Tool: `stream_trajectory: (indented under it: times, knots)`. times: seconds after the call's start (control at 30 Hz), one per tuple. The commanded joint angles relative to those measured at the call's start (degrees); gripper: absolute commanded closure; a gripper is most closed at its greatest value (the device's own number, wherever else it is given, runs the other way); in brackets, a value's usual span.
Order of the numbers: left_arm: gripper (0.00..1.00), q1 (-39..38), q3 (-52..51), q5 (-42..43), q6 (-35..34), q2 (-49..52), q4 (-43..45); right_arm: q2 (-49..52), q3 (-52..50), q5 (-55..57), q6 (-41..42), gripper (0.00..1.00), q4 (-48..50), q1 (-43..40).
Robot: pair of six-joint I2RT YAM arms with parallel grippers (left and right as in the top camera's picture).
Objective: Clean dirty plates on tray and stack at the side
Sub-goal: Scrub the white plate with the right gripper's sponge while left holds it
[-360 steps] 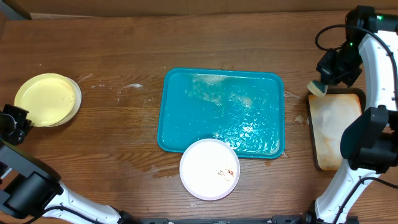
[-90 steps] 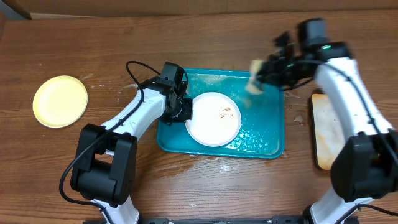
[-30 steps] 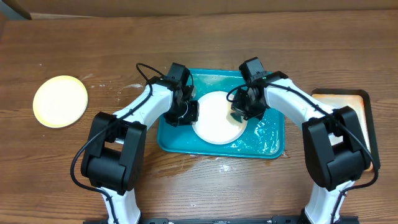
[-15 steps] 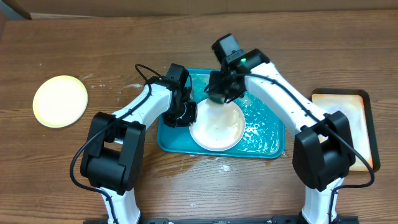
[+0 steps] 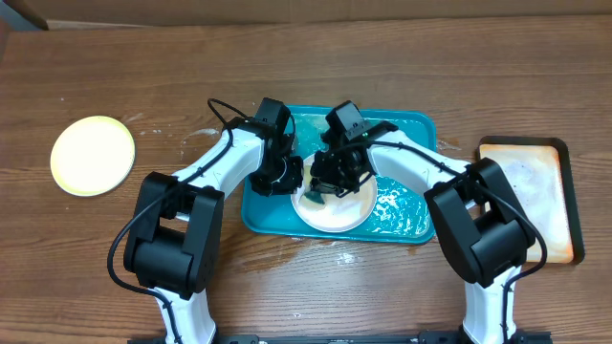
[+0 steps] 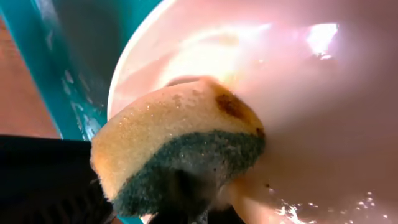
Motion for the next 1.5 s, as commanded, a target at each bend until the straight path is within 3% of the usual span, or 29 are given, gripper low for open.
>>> stream_trajectory:
  times: [0.0,0.4,0.77,1.03,1.23,1.37,1.47]
  knots:
    - [0.96,0.5,-2.4,-6.0,-1.9,3.3,-0.3,0.1,-2.5,0.6,-0.4,0.96,-1.6,0.1]
    - [0.96,1.5,-2.4,-6.0,-3.3,3.3,-0.7,0.0,7.1,33.0,-4.4,0.96,-21.3,-3.0]
    - [0.96,2.4,-2.4,-6.0,-3.3,3.3,-0.9,0.0,11.0,43.9,-5.8,0.96,-25.3,-2.9]
    - [0.96,2.4,-2.4,-6.0,-3.3,3.3,-0.9,0.0,25.3,51.5,-5.8,0.96,-35.7,-3.0]
    - [0.96,2.4,-2.4,-6.0,-5.1,3.3,-0.5,0.0,33.7,44.6,-5.9,0.96,-40.4,-3.0]
    - [0.96,2.3,-2.4,-6.0,-5.9,3.3,0.2,0.0,31.8,29.4,-5.8,0.96,-38.8,-1.5]
    - [0.96,2.4,-2.4,-6.0,-6.1,3.3,0.6,0.0,28.2,25.3,-3.8,0.96,-35.3,0.6]
